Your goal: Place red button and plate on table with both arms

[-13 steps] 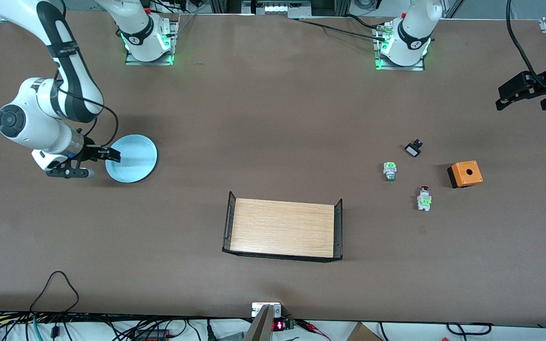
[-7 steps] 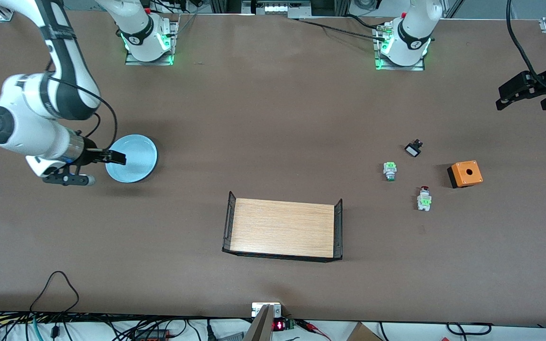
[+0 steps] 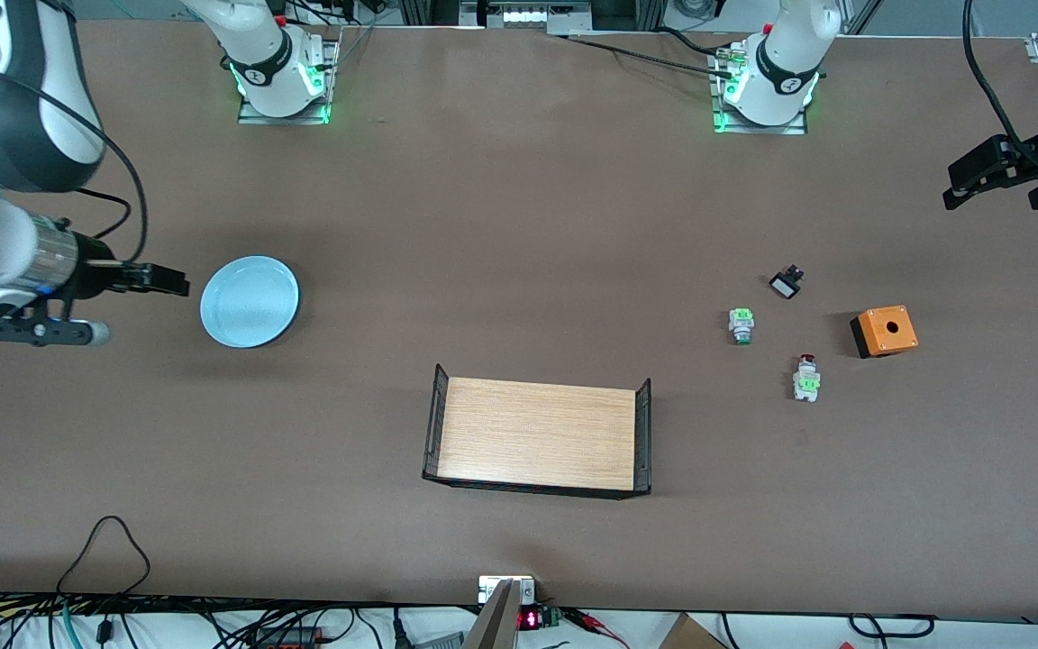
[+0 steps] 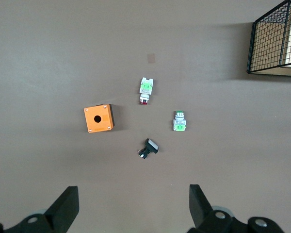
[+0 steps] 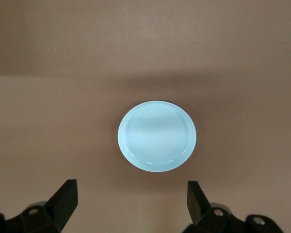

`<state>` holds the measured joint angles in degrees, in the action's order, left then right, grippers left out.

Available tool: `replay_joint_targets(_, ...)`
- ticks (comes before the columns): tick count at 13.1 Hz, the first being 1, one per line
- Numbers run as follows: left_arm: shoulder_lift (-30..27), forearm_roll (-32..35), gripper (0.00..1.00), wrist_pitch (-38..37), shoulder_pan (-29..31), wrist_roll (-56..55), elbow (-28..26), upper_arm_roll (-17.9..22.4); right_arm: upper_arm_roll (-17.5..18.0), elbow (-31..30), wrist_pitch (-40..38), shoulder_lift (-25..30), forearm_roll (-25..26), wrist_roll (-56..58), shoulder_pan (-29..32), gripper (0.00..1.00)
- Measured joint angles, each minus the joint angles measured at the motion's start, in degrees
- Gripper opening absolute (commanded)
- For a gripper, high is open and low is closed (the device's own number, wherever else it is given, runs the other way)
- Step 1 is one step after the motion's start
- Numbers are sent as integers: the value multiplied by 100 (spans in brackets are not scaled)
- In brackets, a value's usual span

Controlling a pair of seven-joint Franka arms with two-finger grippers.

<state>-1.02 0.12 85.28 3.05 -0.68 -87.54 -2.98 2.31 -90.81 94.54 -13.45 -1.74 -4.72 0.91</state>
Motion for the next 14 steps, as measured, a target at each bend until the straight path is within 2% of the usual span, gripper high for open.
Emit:
replay_joint_targets(4,-1,0,100,0,5,0,27,9,-106,665,-481,10,297,0,2,100)
replay_joint_targets(9,-5,0,100,-11,8,0,52,-11,-623,871,-737,206,298,16,21,100)
replay_joint_targets(11,-5,0,100,-12,8,0,53,-10,-666,996,-1065,310,294,183,40,100)
replay_joint_targets(14,-5,0,100,-14,7,0,53,9,-667,997,-1117,353,289,468,35,100)
